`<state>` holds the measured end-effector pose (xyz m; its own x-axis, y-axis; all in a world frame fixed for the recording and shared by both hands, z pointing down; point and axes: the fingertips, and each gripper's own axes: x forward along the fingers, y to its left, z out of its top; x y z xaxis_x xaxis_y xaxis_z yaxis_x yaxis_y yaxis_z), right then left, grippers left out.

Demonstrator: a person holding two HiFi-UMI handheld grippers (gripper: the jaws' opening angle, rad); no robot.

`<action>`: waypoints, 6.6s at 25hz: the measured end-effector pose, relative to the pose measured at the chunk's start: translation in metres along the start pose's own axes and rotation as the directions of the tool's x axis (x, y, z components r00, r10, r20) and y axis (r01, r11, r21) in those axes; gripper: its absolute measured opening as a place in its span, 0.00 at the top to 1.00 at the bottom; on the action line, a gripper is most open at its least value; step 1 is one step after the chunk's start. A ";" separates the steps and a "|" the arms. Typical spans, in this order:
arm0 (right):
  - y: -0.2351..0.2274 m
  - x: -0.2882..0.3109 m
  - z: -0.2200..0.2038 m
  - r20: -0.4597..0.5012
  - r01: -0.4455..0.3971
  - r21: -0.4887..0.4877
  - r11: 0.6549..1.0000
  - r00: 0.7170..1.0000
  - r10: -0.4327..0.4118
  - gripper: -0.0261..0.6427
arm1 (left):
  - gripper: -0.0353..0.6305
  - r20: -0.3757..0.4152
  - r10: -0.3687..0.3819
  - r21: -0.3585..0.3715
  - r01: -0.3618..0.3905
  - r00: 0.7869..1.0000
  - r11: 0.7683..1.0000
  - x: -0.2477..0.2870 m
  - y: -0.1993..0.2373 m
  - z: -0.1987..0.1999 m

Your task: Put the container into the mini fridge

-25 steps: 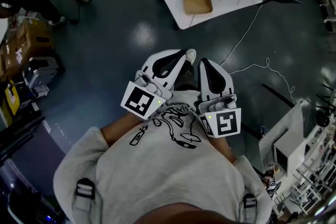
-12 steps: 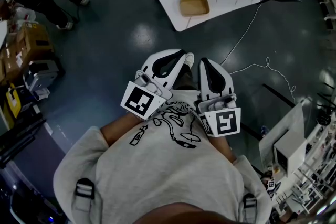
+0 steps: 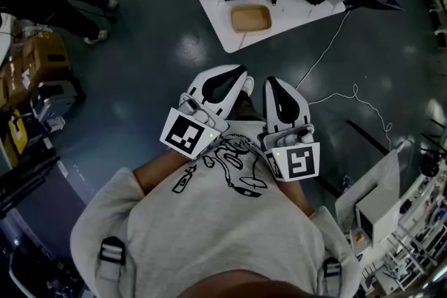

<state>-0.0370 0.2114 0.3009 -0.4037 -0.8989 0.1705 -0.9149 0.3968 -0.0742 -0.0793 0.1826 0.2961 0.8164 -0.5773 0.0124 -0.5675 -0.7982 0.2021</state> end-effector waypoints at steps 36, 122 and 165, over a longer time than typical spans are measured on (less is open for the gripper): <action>-0.170 0.055 0.012 -0.020 -0.111 0.011 0.994 0.994 0.111 0.92 | 0.92 -0.047 0.139 0.018 -0.139 0.989 0.990 0.161 0.027 -0.006; -0.260 0.244 -0.317 -0.547 -0.082 -0.014 0.997 0.835 0.061 0.81 | 0.75 -0.613 0.233 -0.234 -0.456 0.754 0.859 0.164 0.243 -0.351; -0.259 0.247 -0.333 -0.532 0.039 0.100 0.994 0.847 0.020 0.88 | 0.83 -0.609 0.265 -0.289 -0.521 0.747 0.803 0.165 0.245 -0.364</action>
<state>0.1005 -0.0516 0.6898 -0.3599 -0.6539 0.6655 -0.9254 0.3409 -0.1655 -0.0451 -0.0455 0.7043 0.5246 -0.5384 0.6595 -0.8502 -0.2910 0.4387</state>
